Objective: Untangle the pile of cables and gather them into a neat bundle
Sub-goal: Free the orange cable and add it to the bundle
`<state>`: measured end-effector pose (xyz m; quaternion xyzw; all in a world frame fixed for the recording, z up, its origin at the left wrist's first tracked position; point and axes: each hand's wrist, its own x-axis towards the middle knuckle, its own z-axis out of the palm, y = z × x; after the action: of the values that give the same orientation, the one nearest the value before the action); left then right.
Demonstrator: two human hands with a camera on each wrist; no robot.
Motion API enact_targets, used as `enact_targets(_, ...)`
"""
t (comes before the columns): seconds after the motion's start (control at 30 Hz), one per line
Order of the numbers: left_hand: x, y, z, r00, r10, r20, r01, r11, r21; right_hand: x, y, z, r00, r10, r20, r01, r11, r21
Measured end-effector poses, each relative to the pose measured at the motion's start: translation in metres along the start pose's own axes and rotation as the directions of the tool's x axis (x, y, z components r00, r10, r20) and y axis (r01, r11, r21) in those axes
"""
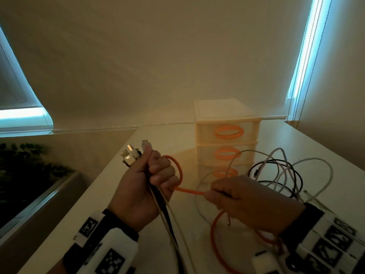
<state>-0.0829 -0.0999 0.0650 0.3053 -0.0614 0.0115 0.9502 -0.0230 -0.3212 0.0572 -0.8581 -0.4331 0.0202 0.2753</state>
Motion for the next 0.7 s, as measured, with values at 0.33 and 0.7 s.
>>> enact_targets(0.33, 0.002, 0.036, -0.023, 0.970, -0.077, 0.229, 0.089, 0.995, -0.044, 0.000, -0.002, -0.006, 0.977, 0.018, 0.211, -0.052, 0.986, 0.157)
enact_targets(0.7, -0.012, 0.005, -0.008, 0.881, -0.413, 0.231, 0.262, 0.832, 0.489, 0.015, -0.005, 0.008, 0.890, 0.202, -0.409, -0.166, 0.979, 0.120)
